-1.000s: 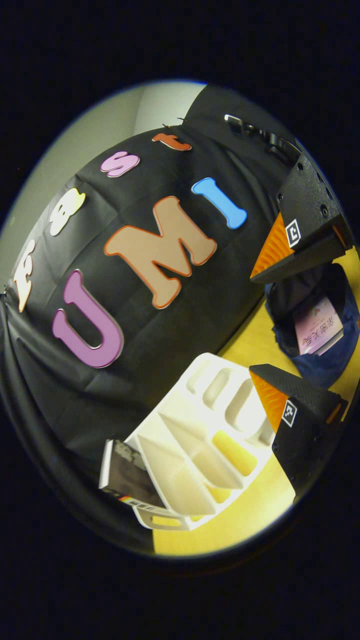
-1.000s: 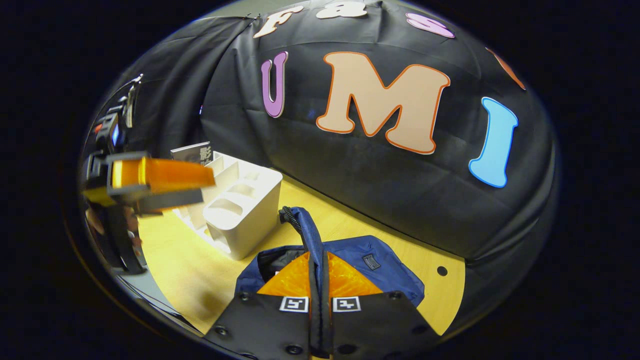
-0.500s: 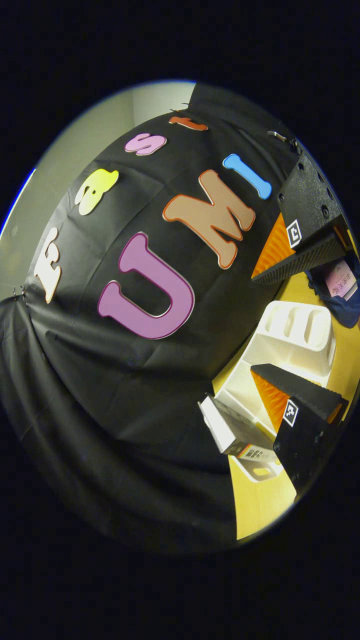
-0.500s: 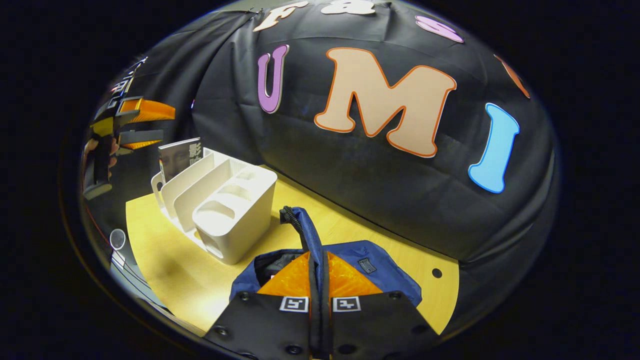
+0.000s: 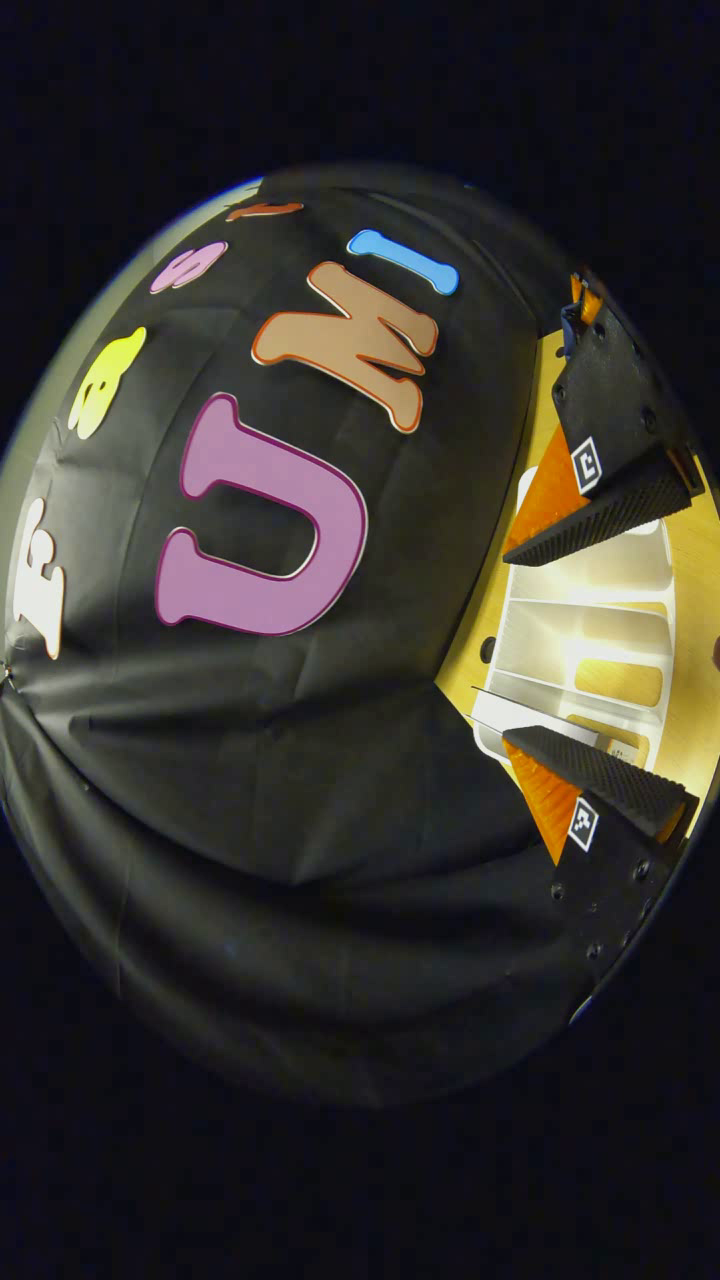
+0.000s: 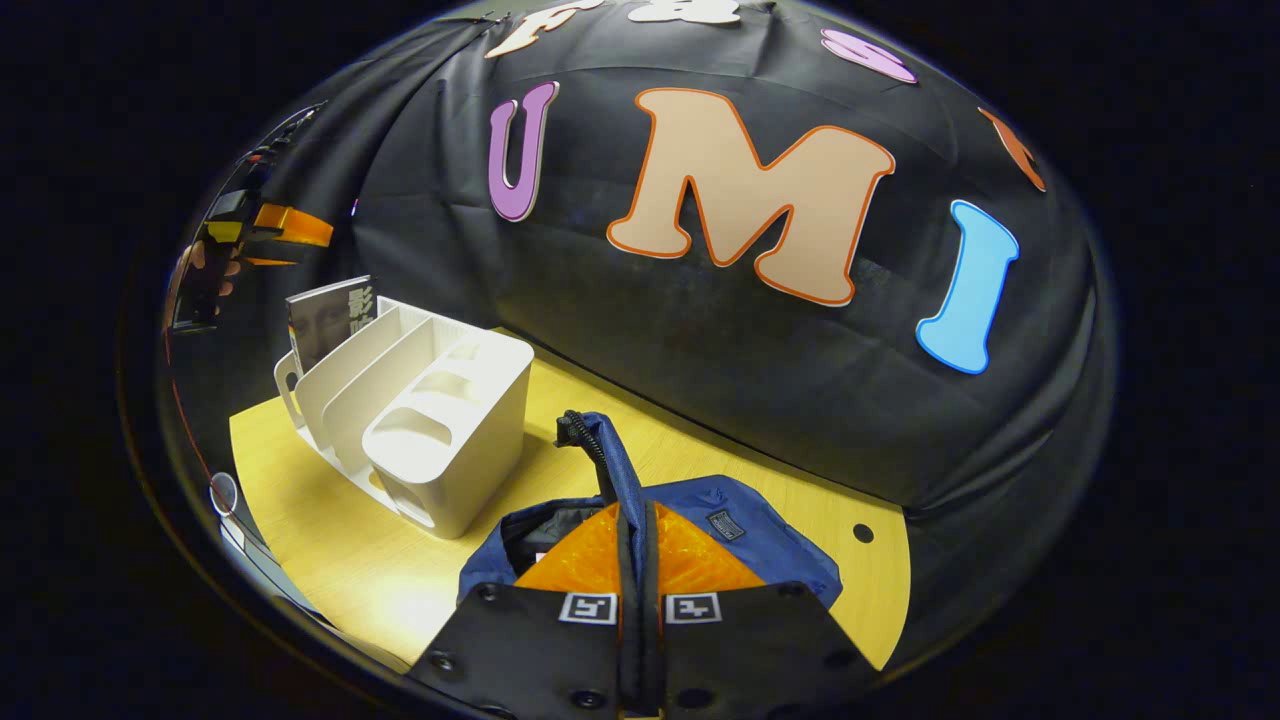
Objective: Open the schoolbag, grab two books from the bookshelf and put them into the schoolbag.
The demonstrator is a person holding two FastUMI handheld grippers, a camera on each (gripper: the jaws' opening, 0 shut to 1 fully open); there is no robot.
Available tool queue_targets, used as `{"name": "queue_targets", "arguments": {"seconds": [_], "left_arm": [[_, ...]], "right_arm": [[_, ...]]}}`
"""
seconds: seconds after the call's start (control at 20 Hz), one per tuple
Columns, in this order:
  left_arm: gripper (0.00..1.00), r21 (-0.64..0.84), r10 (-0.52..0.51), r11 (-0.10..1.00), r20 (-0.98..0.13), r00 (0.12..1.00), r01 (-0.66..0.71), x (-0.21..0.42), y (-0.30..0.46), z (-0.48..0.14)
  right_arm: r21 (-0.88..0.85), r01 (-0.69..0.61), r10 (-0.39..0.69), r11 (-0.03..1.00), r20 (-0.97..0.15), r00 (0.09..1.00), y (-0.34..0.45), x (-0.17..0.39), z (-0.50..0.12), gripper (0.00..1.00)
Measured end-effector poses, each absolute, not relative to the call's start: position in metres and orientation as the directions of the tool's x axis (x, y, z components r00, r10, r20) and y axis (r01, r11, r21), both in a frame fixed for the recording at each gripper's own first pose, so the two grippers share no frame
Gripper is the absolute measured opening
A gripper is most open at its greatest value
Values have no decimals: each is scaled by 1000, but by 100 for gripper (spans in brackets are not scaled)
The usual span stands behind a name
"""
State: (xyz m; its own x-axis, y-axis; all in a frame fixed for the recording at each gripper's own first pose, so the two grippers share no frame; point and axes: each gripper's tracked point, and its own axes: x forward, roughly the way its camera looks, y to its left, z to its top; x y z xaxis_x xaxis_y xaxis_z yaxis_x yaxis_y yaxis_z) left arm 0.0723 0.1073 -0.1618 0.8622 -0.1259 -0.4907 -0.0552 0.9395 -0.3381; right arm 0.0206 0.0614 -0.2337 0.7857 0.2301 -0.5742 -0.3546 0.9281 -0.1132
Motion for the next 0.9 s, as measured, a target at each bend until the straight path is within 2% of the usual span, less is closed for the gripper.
{"name": "queue_targets", "arguments": {"seconds": [0.25, 0.3, 0.35, 0.4, 0.45, 0.5, 0.6, 0.65, 0.9], "left_arm": [[94, -298, -113, 951, -583, 804, -83, 92, 130, -201], [91, -290, -112, 953, -603, 790, -86, 95, 134, -209], [94, -285, -115, 955, -618, 778, -85, 98, 138, -217], [90, -282, -118, 955, -632, 766, -86, 99, 136, -220], [90, -285, -126, 955, -642, 756, -82, 102, 135, -223], [94, -284, -136, 956, -653, 745, -75, 106, 134, -226], [90, -265, -144, 962, -685, 714, -61, 110, 132, -239], [94, -257, -148, 965, -701, 697, -53, 113, 131, -245], [94, -220, -170, 975, -782, 599, -10, 116, 121, -272]], "right_arm": [[-125, -308, 184, 943, -577, 796, 56, 19, -234, 4], [-123, -305, 180, 944, -583, 792, 57, 17, -235, 4], [-126, -301, 174, 945, -587, 791, 57, 16, -236, 5], [-135, -297, 166, 945, -586, 793, 58, 16, -235, 5], [-143, -295, 159, 945, -587, 794, 59, 16, -236, 6], [-150, -290, 151, 945, -588, 795, 60, 17, -236, 5], [-154, -277, 136, 948, -592, 794, 61, 15, -238, 5], [-156, -270, 128, 950, -594, 794, 62, 15, -239, 6], [-161, -236, 95, 958, -600, 794, 63, 14, -241, 6]]}}
